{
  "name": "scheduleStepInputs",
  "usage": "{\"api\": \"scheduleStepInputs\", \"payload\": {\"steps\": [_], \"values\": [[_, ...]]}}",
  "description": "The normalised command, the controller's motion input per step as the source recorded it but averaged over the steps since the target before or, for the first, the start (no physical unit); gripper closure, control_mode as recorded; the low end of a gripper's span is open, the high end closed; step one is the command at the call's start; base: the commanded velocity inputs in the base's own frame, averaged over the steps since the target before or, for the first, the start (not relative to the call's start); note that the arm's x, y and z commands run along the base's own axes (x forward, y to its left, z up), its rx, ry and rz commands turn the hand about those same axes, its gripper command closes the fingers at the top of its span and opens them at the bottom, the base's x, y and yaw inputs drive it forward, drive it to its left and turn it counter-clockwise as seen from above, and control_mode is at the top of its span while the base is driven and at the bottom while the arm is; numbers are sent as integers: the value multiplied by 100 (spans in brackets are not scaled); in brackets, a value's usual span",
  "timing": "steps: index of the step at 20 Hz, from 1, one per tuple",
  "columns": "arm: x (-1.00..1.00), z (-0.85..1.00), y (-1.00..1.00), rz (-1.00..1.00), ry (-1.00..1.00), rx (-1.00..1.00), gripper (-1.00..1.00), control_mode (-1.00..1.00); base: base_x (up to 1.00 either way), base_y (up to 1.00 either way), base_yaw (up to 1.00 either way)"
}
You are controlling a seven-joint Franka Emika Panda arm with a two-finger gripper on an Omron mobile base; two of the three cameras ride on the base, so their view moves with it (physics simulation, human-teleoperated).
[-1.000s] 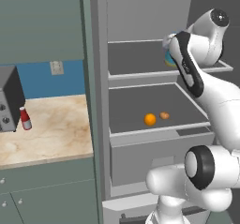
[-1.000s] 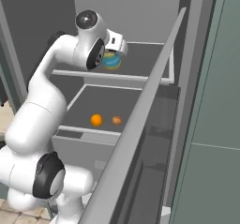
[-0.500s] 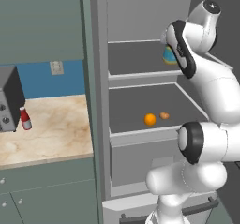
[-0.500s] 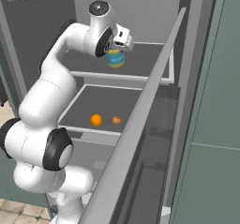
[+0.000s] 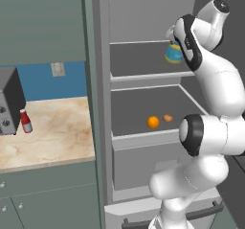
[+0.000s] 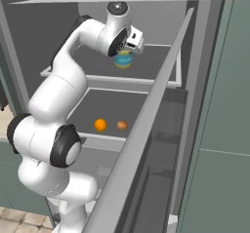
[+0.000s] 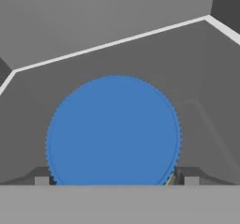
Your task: Place the ketchup and mayonnaise from the counter to the top shelf of the fridge. If the existing items in the fridge are on the top shelf, move them to other shelves.
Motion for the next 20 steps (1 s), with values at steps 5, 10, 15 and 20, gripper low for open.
{"api": "scheduleStepInputs", "payload": {"steps": [5, 10, 15, 20], "values": [[21, -16, 0, 0, -8, 0, -100, -100, 0, 0, 0], [0, 0, 0, 0, -11, 0, -100, -100, 0, 0, 0], [0, 2, 0, 0, -12, 0, -100, -100, 0, 0, 0], [-3, 6, 0, 0, -14, 0, -100, -100, 0, 0, 0]]}}
